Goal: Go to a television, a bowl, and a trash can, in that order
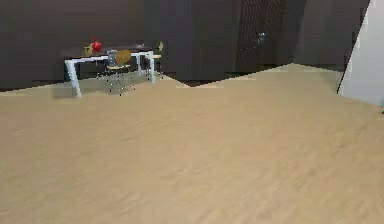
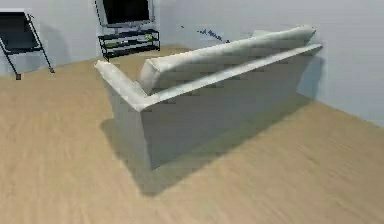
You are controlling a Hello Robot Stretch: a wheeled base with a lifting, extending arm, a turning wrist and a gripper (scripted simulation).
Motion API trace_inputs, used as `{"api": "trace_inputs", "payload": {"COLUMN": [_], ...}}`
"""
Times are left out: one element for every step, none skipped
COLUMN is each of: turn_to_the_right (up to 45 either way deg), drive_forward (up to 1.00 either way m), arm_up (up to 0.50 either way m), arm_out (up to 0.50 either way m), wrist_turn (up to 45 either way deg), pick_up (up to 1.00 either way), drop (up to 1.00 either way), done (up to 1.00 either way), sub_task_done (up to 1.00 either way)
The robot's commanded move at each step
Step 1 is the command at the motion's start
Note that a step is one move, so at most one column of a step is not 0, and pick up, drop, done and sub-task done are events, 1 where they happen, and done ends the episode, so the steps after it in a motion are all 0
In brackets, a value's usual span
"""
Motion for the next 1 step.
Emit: {"api": "trace_inputs", "payload": {"turn_to_the_right": [42.0], "drive_forward": [0.0], "arm_up": [0.0], "arm_out": [0.0], "wrist_turn": [0.0], "pick_up": [0.0], "drop": [0.0], "done": [0.0], "sub_task_done": [0.0]}}
